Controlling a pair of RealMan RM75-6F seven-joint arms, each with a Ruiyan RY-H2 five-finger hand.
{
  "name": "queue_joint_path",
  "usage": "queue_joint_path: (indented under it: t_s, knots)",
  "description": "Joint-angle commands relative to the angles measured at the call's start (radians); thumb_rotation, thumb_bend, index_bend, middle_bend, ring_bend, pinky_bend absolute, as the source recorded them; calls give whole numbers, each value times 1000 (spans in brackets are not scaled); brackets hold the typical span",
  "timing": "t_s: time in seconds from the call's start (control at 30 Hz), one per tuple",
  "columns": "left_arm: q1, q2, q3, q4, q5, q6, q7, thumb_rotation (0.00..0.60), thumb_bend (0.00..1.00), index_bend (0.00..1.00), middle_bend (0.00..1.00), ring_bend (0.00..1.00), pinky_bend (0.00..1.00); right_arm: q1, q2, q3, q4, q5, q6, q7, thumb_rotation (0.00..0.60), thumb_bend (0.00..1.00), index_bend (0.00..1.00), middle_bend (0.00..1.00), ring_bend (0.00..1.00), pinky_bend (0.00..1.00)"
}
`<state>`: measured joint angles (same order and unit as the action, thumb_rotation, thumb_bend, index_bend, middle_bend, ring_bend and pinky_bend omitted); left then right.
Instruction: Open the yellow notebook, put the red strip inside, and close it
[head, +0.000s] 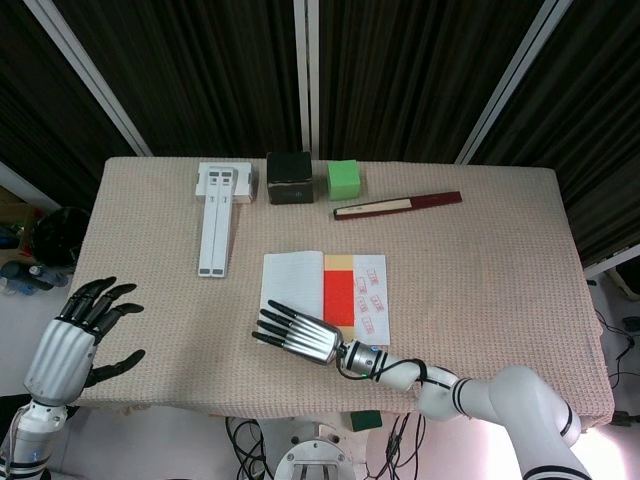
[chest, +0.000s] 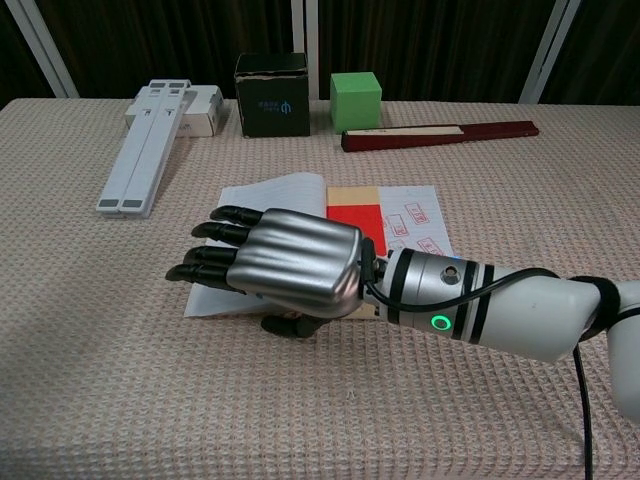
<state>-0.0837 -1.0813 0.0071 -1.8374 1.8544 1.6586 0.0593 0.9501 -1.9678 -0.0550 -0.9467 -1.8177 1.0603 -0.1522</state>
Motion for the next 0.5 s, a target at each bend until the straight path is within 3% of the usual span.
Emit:
queue_joint_path:
  t_s: [0.03, 0.37, 0.5]
  knots:
    - [-1, -2, 0, 2, 1, -1, -1, 600, 28, 355, 216, 130, 175, 4, -10, 14, 7, 16, -18, -8, 600, 377, 9, 71, 0, 0]
    - [6, 2, 3, 4, 3, 8, -3, 600, 28, 355, 216, 130, 175, 25, -62, 55, 52, 55, -59, -28, 600, 379, 0, 62, 0, 0]
    - [11, 3, 5, 8, 1, 14, -8, 600, 28, 355, 216, 130, 175, 13, -72, 57, 69, 56, -32, -51, 600, 459, 0, 62, 0, 0]
